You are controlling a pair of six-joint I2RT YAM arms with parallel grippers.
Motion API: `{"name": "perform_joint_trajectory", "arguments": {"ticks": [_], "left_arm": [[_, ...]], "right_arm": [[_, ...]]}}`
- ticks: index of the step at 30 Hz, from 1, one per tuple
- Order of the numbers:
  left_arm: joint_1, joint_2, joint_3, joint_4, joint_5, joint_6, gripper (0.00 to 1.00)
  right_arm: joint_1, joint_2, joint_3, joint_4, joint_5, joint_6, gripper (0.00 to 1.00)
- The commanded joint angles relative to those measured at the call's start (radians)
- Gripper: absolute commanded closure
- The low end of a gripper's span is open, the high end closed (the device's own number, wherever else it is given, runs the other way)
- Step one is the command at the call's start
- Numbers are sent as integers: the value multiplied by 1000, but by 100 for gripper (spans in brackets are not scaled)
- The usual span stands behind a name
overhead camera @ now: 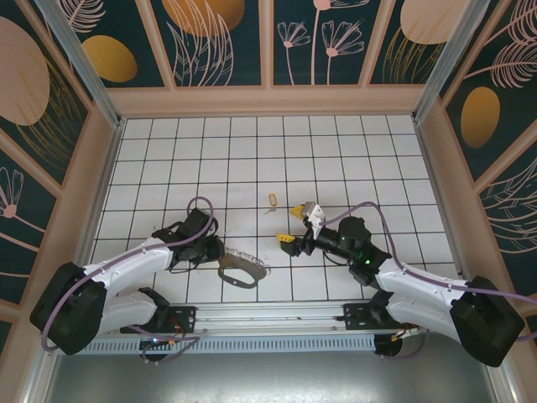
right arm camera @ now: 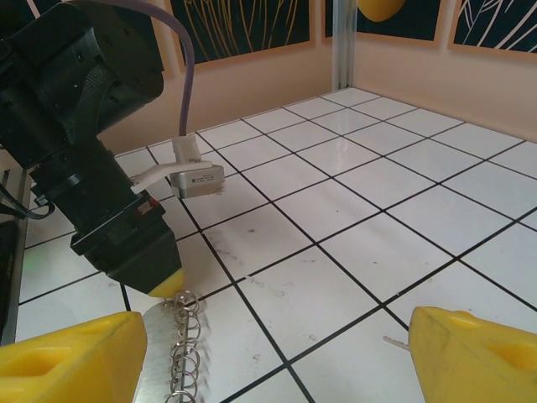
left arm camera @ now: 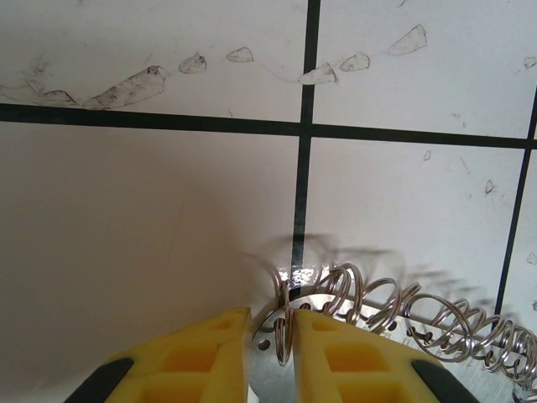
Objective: Put the keys on the keyring
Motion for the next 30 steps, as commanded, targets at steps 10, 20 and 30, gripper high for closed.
{"name": "perform_joint_trajectory", "arguments": {"ticks": [10,20,30], "left_arm": [[2,17,-32,44,29,6,86],[1,-17,-31,47,32,28,99],[-5,-188,67,151,82,178,100]], "right_arm": [[-12,-36,-17,42,-14,-16,18],[-16,-48,-18,38,-9,-15,18],[-27,-100,19,-51,-20,-30,20]]}}
